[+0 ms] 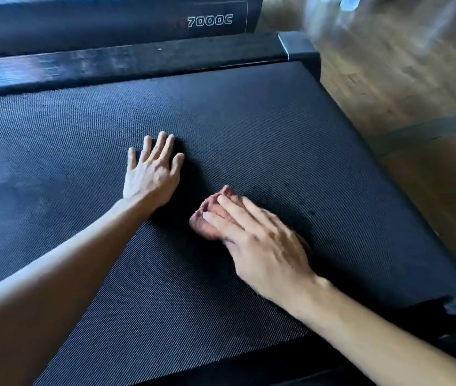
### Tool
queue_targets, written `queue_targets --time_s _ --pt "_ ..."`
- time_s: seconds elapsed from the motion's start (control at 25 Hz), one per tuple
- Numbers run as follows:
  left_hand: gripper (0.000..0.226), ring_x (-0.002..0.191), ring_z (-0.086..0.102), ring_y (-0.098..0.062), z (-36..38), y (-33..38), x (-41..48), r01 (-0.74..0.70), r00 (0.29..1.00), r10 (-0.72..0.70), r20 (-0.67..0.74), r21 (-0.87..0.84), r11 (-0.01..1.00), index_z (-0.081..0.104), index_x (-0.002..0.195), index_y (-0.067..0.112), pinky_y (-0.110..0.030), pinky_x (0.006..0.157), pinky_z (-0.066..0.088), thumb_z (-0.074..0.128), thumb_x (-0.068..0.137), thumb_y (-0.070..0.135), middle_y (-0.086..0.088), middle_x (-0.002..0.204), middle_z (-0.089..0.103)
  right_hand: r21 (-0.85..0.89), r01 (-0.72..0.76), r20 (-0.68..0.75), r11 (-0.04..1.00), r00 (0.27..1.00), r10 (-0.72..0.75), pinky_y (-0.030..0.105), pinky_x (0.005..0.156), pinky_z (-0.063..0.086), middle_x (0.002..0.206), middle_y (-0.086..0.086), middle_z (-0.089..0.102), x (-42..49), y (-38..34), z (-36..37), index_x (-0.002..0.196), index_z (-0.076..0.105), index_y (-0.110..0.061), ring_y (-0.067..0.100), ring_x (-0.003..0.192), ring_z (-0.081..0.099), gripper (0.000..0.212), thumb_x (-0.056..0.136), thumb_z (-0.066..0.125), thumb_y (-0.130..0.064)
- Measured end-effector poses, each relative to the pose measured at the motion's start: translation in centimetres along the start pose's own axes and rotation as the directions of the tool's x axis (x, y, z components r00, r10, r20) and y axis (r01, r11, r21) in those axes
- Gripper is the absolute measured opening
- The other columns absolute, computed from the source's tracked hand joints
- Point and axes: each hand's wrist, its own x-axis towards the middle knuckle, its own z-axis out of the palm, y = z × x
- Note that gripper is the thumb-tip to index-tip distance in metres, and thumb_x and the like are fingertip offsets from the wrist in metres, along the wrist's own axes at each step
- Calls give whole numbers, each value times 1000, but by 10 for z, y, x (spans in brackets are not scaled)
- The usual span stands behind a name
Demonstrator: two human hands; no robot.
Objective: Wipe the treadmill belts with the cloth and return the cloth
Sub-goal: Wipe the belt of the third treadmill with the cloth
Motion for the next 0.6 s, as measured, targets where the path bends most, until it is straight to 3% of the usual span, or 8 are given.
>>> queue_targets --time_s 0.16,0.32,0.36,0.48,0.52,0.6 --pt "57 149 3 -17 2 0 1 77 994 -80 -71 -35 996 19 154 22 -48 120 0 25 102 43 6 162 12 20 -358 -74 934 931 358 44 105 42 147 1 48 52 20 2 133 59 -28 32 130 48 47 86 60 -29" --pt "57 149 6 -19 3 -1 1 67 994 -68 -80 -11 998 22 153 20 -49 120 3 27 101 42 4 161 16 53 -17 -19 998 1000 18 39 107 41 146 -6 49 13 7 3 132 59 -33 24 131 47 43 89 53 -35" --pt "57 149 6 -19 3 -1 2 67 995 -68 -79 -10 998 21 153 20 -49 120 3 27 101 42 4 161 15 40 -20 -49 999 999 22 38 107 41 145 -5 50 25 24 4 131 60 -33 23 130 48 43 89 53 -34" --pt "57 149 7 -18 4 -2 2 60 995 -60 -77 7 998 21 153 20 -48 120 4 25 101 43 5 161 15 50 -310 -56 949 948 312 41 105 41 142 0 54 107 47 16 128 64 -28 27 125 49 44 84 55 -30" --pt "56 148 7 -18 3 -3 3 54 995 -54 -84 0 999 22 153 20 -48 120 5 26 101 42 5 161 16 71 -323 -46 944 944 326 43 105 42 142 -1 54 119 34 22 127 64 -29 28 127 49 45 84 55 -31" --pt "55 149 6 -16 2 -4 4 57 995 -60 -83 -44 997 23 153 21 -46 120 3 30 101 39 6 161 16 64 -156 -22 986 987 158 42 107 40 144 -5 51 99 6 32 129 61 -34 25 132 47 44 85 54 -34"
